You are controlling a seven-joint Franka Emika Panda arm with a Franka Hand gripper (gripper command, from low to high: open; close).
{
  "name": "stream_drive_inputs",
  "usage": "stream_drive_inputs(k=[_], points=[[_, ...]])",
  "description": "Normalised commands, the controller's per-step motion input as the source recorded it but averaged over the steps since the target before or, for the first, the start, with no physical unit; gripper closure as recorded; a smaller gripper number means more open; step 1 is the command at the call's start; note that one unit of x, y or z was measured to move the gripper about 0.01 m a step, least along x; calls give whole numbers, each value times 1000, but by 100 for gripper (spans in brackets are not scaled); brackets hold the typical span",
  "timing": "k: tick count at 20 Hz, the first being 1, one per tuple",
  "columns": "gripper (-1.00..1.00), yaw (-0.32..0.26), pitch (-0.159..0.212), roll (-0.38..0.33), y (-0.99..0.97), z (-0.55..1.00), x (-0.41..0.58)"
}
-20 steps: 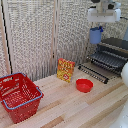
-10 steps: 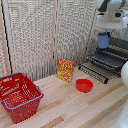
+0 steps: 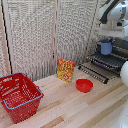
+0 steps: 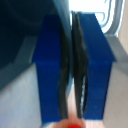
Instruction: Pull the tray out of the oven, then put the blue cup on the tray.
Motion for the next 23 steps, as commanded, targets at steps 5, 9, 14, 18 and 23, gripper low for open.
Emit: stream_drive_inputs(k=[5, 9, 14, 18, 23], points=[[100, 0, 16, 0, -242, -72, 87], [-100, -38, 0, 0, -66, 0, 0], [-100, -43, 0, -11, 24, 174, 9], [-100, -51, 7, -26, 89, 516, 0], [-100, -89, 3, -9, 116, 745, 1]])
